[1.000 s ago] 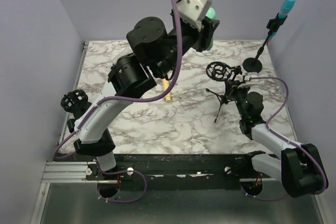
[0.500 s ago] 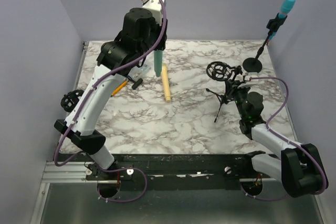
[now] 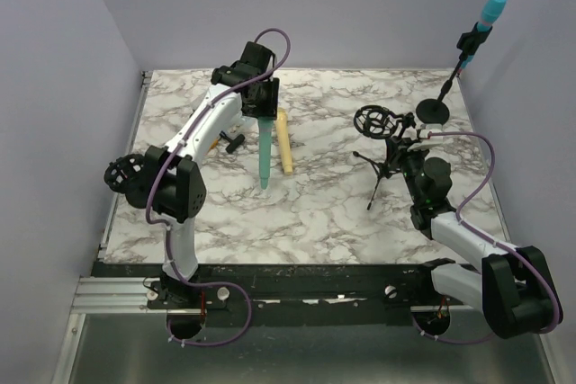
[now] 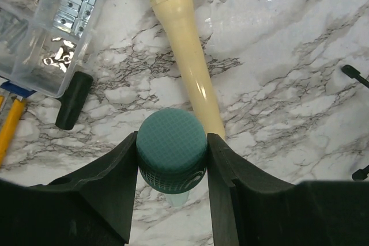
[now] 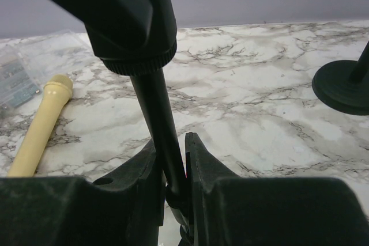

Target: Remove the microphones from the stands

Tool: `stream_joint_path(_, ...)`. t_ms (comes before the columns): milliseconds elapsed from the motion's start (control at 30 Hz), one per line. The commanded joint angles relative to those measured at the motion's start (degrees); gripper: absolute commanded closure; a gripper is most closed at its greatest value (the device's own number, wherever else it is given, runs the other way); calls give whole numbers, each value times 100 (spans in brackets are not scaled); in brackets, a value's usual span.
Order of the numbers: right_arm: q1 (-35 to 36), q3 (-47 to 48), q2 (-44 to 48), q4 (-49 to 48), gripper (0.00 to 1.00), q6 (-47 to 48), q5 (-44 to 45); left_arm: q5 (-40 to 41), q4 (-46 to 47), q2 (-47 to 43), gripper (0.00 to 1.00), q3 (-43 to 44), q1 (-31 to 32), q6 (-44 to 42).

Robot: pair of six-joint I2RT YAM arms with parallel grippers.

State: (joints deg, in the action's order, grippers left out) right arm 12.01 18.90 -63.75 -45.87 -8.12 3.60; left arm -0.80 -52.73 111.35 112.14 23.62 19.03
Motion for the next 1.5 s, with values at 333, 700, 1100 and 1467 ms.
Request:
stream_joint_path(333,10,-132,-11,457,99,-394,225,-606,-267,1540,100,1283,-365,562)
stream_joint_path(700,4,-123,-72,438,99,-404,212,-689,-115,2122,84,1426,-630,708)
stream_joint_path(1100,7,-105,-126,421,99,-418,181,-898,-57,2508,63,1452,-736,874)
stream_joint_path(1467,12,-73,-201,435,99,-378,182,-1066,25,2532,39,1527,-784,807)
